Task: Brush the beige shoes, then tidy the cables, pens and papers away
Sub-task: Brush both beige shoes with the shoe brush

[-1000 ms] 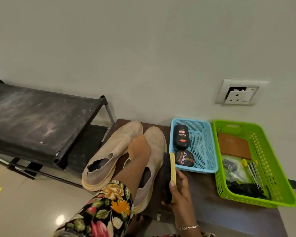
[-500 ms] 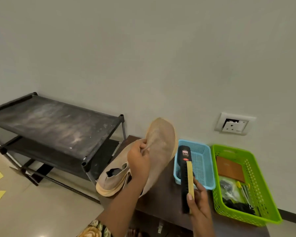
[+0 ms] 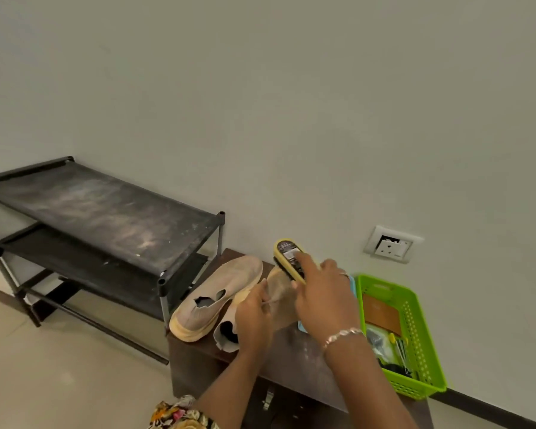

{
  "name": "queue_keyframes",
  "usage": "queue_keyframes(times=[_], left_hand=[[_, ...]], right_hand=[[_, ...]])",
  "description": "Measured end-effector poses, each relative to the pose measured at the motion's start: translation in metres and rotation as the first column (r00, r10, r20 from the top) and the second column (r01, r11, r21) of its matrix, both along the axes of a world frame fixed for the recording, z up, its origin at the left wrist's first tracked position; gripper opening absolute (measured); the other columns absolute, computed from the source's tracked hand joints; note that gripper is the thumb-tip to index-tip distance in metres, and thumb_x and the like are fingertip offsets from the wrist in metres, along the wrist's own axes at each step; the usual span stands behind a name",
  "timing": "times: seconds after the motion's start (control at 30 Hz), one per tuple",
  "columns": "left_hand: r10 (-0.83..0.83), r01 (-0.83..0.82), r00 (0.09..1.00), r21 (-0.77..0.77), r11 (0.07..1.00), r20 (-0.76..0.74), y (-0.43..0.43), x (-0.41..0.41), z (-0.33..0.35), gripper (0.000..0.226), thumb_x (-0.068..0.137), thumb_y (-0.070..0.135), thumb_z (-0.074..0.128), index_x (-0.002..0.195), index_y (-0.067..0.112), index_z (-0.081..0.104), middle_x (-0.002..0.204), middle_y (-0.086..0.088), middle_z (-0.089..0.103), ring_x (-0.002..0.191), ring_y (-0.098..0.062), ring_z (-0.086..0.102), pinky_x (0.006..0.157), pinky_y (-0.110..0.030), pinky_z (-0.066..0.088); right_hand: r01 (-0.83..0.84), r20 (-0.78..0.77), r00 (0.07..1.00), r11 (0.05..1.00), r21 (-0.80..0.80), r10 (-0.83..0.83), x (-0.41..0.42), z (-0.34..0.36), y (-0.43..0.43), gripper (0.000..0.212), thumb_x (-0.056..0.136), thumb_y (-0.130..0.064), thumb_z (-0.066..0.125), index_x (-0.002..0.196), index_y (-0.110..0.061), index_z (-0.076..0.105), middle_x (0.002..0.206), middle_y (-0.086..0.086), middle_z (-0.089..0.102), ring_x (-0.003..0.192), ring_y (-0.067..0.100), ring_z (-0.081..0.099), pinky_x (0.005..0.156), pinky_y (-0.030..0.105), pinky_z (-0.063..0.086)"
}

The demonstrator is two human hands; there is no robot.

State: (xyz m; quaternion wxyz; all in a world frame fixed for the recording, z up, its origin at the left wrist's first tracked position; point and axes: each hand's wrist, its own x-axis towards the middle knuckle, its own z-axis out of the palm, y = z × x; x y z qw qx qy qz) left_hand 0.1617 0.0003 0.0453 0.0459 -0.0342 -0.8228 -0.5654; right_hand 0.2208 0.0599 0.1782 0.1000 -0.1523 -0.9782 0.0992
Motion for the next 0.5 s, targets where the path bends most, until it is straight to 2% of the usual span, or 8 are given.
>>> queue_keyframes(times=[0.07,0.13,0.2,0.27,0.33,0.37,0.43,0.5], left_hand=[[-0.010,0.010,1.000,-0.008,1.000,0.012,0.000,0.000,0.000,0.039,0.088,-0.002,0.050,0.124,0.010,0.057,0.110,-0.006,0.067,0.101,-0.019,0.060,0.075,-0.017,0.040],[0.025,-0.027,0.999,0.050,0.998,0.044,-0.002,-0.001,0.001,0.027,0.086,-0.007,0.048,0.101,0.009,0.064,0.098,-0.002,0.065,0.094,-0.017,0.059,0.067,-0.015,0.039],[0.074,-0.083,0.994,0.115,0.990,0.084,-0.003,-0.003,0.001,0.023,0.085,-0.010,0.047,0.075,0.009,0.055,0.087,0.002,0.060,0.090,-0.010,0.054,0.063,-0.007,0.035],[0.088,-0.104,0.991,0.169,0.980,0.103,-0.001,-0.005,-0.002,0.032,0.084,-0.013,0.047,0.065,0.013,0.048,0.084,0.000,0.060,0.091,-0.008,0.054,0.065,-0.010,0.036],[0.089,-0.113,0.988,0.199,0.974,0.125,0.002,-0.004,-0.004,0.038,0.082,-0.014,0.046,0.061,0.017,0.044,0.080,0.001,0.060,0.091,-0.009,0.055,0.069,-0.016,0.038],[0.088,-0.111,0.989,0.196,0.974,0.123,0.004,-0.003,-0.006,0.038,0.082,-0.014,0.046,0.060,0.017,0.043,0.077,0.003,0.060,0.090,-0.009,0.056,0.067,-0.015,0.039],[0.070,-0.087,0.992,0.181,0.980,0.101,0.007,0.001,-0.006,0.035,0.082,-0.014,0.046,0.062,0.014,0.043,0.078,0.005,0.061,0.090,-0.007,0.055,0.063,-0.008,0.038],[0.041,-0.048,0.997,0.136,0.990,0.060,0.007,-0.001,-0.006,0.027,0.084,-0.012,0.047,0.068,0.011,0.050,0.092,-0.004,0.067,0.098,-0.006,0.054,0.067,-0.014,0.039]], right_hand=[[0.016,0.089,0.996,0.996,0.086,-0.024,-0.009,0.006,-0.011,0.041,0.093,-0.020,0.038,0.133,-0.028,0.037,0.122,0.012,0.040,0.117,0.033,0.040,0.087,0.039,0.043],[0.067,0.119,0.990,0.994,0.081,-0.077,-0.012,0.007,-0.005,0.039,0.094,-0.020,0.037,0.132,-0.029,0.039,0.122,0.013,0.041,0.117,0.034,0.041,0.087,0.038,0.043],[0.116,0.146,0.983,0.993,-0.018,-0.112,-0.007,0.005,0.013,0.039,0.094,-0.026,0.041,0.133,-0.034,0.040,0.123,0.012,0.046,0.116,0.034,0.046,0.089,0.036,0.044],[0.115,0.125,0.988,0.971,-0.209,-0.090,0.003,-0.001,0.030,0.040,0.093,-0.027,0.046,0.132,-0.036,0.042,0.126,0.010,0.054,0.117,0.031,0.051,0.093,0.036,0.045],[0.090,0.059,0.996,0.916,-0.390,-0.072,0.018,-0.008,0.038,0.040,0.093,-0.023,0.050,0.132,-0.032,0.046,0.125,0.006,0.058,0.115,0.026,0.054,0.091,0.031,0.044],[0.082,0.030,0.997,0.895,-0.439,-0.076,0.025,-0.011,0.041,0.040,0.092,-0.021,0.052,0.131,-0.030,0.048,0.124,0.006,0.059,0.113,0.025,0.055,0.089,0.029,0.042],[0.079,-0.013,0.995,0.892,-0.446,-0.095,0.032,-0.015,0.044,0.041,0.091,-0.022,0.054,0.130,-0.030,0.049,0.121,0.006,0.060,0.108,0.025,0.057,0.085,0.028,0.042],[0.067,-0.071,0.992,0.910,-0.410,-0.105,0.029,-0.022,0.044,0.043,0.091,-0.025,0.054,0.132,-0.032,0.046,0.118,0.007,0.059,0.103,0.027,0.057,0.084,0.030,0.042]])
